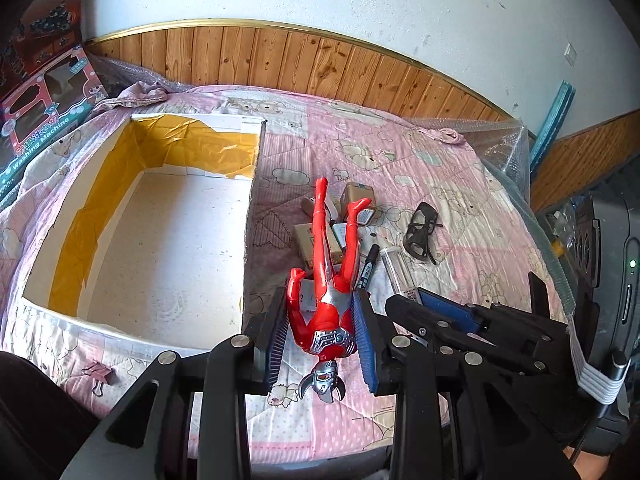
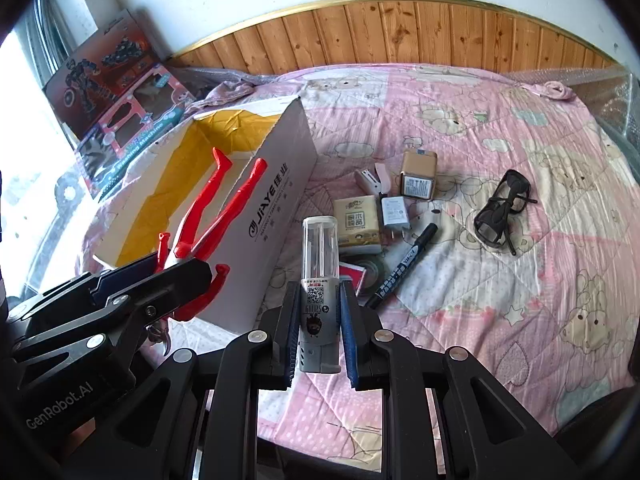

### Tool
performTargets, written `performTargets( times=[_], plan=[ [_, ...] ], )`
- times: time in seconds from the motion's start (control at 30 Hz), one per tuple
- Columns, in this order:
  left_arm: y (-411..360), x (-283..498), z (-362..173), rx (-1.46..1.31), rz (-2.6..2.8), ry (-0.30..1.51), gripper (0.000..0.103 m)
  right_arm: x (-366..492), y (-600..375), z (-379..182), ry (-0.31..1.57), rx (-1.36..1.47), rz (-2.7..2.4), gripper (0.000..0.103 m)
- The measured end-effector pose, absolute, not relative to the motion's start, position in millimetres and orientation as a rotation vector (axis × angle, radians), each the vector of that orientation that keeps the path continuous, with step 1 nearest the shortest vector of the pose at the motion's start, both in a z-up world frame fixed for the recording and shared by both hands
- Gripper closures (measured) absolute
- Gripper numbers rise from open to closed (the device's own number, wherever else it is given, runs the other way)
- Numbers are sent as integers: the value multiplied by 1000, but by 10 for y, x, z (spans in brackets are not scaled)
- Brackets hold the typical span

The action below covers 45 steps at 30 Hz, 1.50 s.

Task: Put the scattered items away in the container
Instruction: 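Carry the red figure and white tube over the open cardboard box with both tools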

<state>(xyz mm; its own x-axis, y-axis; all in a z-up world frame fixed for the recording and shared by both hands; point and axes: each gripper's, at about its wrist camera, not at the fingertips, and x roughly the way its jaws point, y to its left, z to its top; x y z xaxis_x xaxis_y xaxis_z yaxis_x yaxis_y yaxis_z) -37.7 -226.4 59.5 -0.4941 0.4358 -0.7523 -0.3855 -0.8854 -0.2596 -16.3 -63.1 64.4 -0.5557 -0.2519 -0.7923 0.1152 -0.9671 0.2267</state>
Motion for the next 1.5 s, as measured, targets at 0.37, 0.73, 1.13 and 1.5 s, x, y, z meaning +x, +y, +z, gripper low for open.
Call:
performTargets(
  times=[0.37,0.73,1.13,1.5],
  plan=[
    [-2476,-521,673,-1206,2383,-141,70,-315,-801,786,-188,1327,-2584,83],
    [-2707,-663,707,-1202,2408,-205,70,-472,-1018,884,-142,1308,-2565,83],
    [-2958,-782,684,-1205,2431,-272,70,-572,-1244,950,-96,1291,-2538,83],
    [-3213,-866,645,-1217,2471,-320,70,-625,-1514,1033,-40,1256,-2507,83]
  ],
)
